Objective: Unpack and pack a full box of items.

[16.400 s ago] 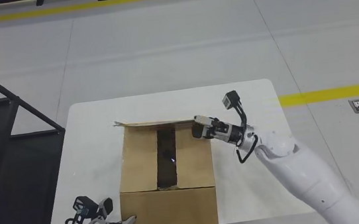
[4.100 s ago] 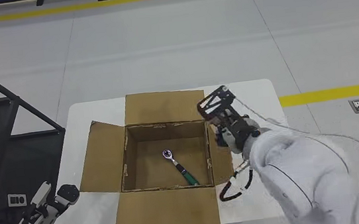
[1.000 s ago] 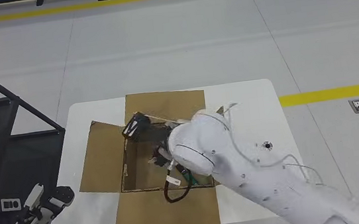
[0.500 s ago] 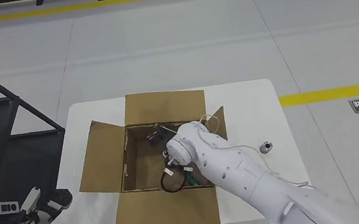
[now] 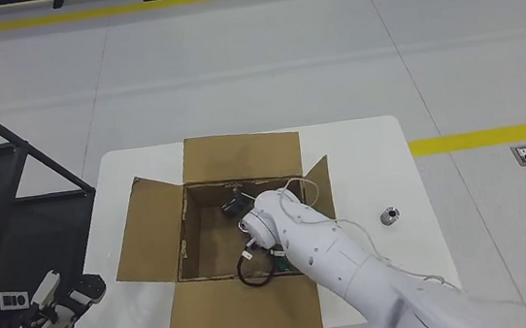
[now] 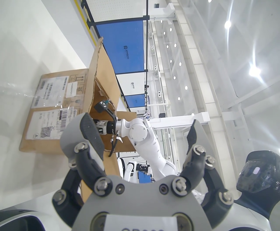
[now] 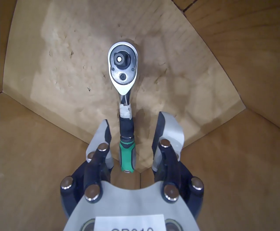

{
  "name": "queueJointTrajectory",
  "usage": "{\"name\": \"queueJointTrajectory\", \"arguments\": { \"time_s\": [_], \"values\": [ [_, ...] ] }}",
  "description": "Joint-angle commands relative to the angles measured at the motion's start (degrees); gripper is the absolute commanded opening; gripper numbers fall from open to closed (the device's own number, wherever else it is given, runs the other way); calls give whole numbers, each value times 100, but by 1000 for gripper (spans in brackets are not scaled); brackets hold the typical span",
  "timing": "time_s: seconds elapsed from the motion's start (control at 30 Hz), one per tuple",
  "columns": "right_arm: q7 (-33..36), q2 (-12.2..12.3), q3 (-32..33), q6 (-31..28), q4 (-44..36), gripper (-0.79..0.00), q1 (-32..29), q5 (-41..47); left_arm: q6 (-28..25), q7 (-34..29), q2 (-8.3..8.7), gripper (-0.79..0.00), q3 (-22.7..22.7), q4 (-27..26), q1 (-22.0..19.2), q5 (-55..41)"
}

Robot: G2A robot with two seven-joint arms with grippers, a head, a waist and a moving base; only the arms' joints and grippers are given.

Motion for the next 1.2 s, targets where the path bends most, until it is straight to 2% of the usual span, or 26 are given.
{"name": "queueJointTrajectory", "arguments": {
  "time_s": [0.0, 0.27, 0.53, 0.97, 1.03, 1.07, 1.1, 1.17],
  "values": [
    [-73, -68, -7, -22, 134, -425, -4, 10, 10, 3, 6, 0, -12, 28, -10, -13],
    [-340, -297, -12, -103, 555, -480, 34, -17, 38, 39, 25, 0, -8, 58, -52, 13],
    [-541, -461, 25, -150, 956, -579, 54, -38, 67, 82, 45, 0, -8, 69, -82, 44],
    [-560, -661, -5, -200, 1329, -563, 53, -273, 104, 115, 72, 0, 23, 100, -132, 55],
    [-543, -689, -5, -190, 1359, -634, 51, -300, 104, 118, 76, 0, 28, 105, -138, 56],
    [-542, -701, 0, -197, 1383, -733, 54, -304, 100, 120, 78, 0, 28, 107, -140, 56],
    [-544, -711, 7, -202, 1402, -785, 60, -308, 94, 130, 79, 0, 29, 113, -142, 53],
    [-580, -729, 30, -219, 1428, -785, 82, -301, 90, 135, 82, 0, 32, 120, -145, 49]
  ]
}}
